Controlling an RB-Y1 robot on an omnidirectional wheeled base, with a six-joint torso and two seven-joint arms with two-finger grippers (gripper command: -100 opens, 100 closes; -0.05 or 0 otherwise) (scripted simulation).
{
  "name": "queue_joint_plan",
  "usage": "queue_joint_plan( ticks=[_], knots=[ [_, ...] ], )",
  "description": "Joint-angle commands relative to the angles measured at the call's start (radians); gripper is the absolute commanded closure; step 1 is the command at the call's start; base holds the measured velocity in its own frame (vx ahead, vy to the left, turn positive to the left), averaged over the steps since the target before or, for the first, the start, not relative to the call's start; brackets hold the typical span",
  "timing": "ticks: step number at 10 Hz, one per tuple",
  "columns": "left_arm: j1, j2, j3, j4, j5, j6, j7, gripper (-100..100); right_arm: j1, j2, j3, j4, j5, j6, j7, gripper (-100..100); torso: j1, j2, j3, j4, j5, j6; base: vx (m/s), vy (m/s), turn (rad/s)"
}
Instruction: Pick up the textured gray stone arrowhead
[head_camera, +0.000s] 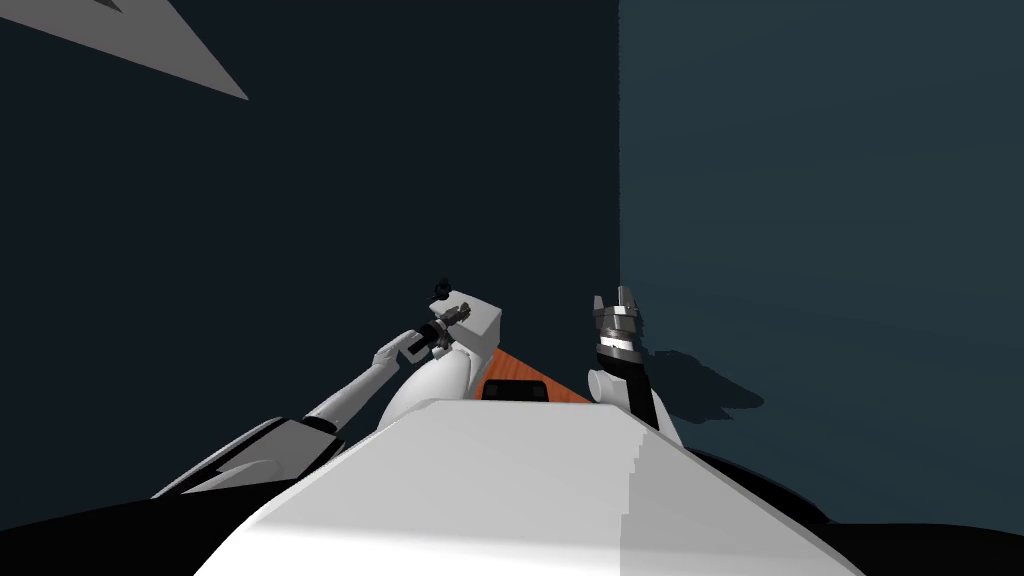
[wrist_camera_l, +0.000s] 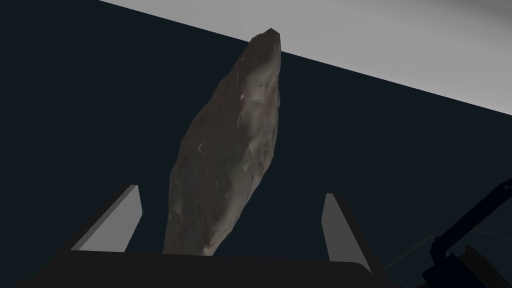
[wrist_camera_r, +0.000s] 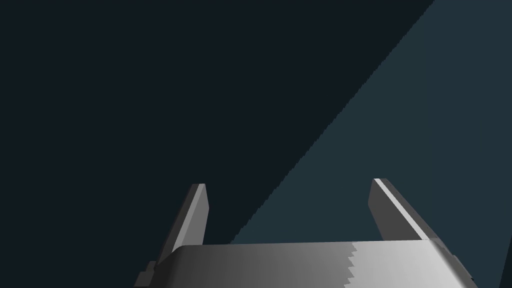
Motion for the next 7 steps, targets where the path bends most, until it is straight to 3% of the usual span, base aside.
queue_joint_plan(
  ticks=[1,2,3,4,6,7],
  knots=[
    [-0.018,-0.001,0.000,0.050,-0.001,-0.019,0.001,-100,0.000,0.000,0.000,0.000,0.000,0.000,0.000,0,0.000,0.000,0.000,0.000,0.000,0.000,-0.025,-0.037,-0.002],
    [-0.018,-0.001,0.000,0.077,-0.001,-0.019,0.001,-100,0.000,0.000,0.000,0.000,0.000,0.000,0.000,0,0.001,0.000,0.000,0.000,0.000,0.000,-0.007,-0.013,-0.003],
    [-0.060,-0.005,-0.016,0.101,-0.008,-0.066,0.014,-100,0.000,0.000,0.000,0.000,0.000,0.000,0.000,0,0.002,-0.001,-0.001,0.000,0.000,0.000,-0.040,-0.040,0.056],
    [-0.080,-0.005,-0.016,0.127,-0.008,-0.080,0.014,-100,0.000,0.000,0.000,0.000,0.000,0.000,0.000,0,0.001,0.000,0.000,0.000,0.000,0.000,-0.048,-0.057,0.039],
    [-0.104,-0.005,-0.016,0.183,-0.008,-0.080,0.014,-100,0.000,0.000,0.000,0.000,0.000,0.000,0.000,0,0.001,-0.001,0.000,0.000,0.000,0.000,-0.014,-0.019,-0.004],
    [-0.157,-0.009,-0.033,0.229,-0.015,-0.137,0.028,-100,0.000,0.000,0.000,0.000,0.000,0.000,0.000,0,0.002,-0.002,-0.001,0.000,0.001,0.000,-0.043,-0.039,0.059]
  ],
)
